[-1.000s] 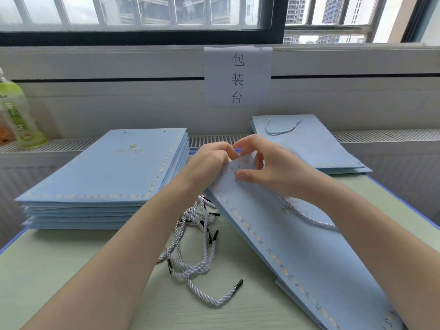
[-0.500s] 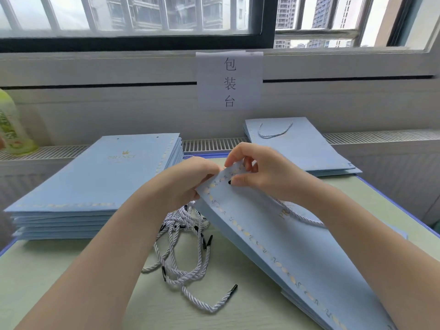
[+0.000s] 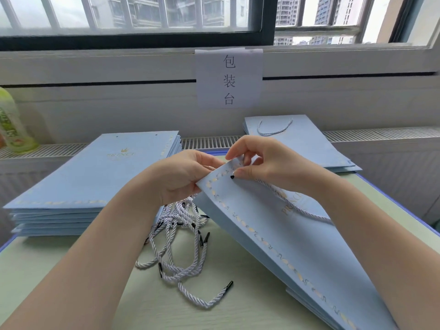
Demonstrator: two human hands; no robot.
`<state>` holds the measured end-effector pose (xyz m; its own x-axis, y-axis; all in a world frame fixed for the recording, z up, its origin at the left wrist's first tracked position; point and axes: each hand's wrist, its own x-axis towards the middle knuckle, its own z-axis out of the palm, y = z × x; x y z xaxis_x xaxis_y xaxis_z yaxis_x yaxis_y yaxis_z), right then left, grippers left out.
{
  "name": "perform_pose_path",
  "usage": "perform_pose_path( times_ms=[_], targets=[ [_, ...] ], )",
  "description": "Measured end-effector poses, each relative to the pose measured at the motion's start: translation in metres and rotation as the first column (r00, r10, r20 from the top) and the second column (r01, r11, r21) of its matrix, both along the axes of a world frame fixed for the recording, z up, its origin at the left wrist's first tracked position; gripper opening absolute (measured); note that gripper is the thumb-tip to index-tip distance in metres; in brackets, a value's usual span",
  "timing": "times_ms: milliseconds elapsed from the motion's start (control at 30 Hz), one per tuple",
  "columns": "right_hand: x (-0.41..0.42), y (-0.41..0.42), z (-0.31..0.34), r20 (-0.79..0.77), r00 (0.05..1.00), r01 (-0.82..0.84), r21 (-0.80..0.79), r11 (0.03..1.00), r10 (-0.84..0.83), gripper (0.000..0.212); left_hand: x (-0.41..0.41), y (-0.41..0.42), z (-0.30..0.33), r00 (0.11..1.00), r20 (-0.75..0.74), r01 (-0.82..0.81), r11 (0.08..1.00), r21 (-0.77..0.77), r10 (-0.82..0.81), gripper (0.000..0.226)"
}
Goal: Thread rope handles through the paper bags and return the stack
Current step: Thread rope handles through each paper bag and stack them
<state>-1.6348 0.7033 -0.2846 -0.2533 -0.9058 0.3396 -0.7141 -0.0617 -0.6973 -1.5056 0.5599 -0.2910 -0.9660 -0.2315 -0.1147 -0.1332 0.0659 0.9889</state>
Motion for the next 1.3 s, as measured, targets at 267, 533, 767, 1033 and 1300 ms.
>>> perform_pose_path(
  times_ms=[267,533,767,1033,1300],
  targets=[
    [-0.004,-0.004,-0.01,-0.087,0.996,0.019,0.061,0.998,-0.013,0.019,-0.004,0.007,-0.003,0.987,0.037,-0.143,0.97,-0.198,0.154,0.017],
    [0.009,-0.011,-0.02,-0.424,0.904,0.11,0.1,0.989,-0.058,0.012,-0.01,0.008,-0.011,0.957,0.062,-0.227,0.866,-0.446,0.282,0.043],
    [0.002,-0.001,-0.001,0.009,0.996,0.089,0.143,0.986,-0.091,0.014,-0.017,0.01,-0.013,0.884,0.187,-0.113,0.585,-0.803,0.428,0.035],
    [-0.017,0.01,0.017,0.495,0.864,0.139,-0.401,0.906,0.087,0.027,-0.015,0.024,-0.029,0.822,0.107,-0.04,0.243,-0.969,0.559,0.043],
    [-0.014,-0.001,-0.008,0.345,0.928,0.105,0.11,0.988,-0.137,0.032,-0.024,0.03,-0.041,0.92,-0.09,-0.263,0.428,-0.865,0.382,0.032]
  ],
)
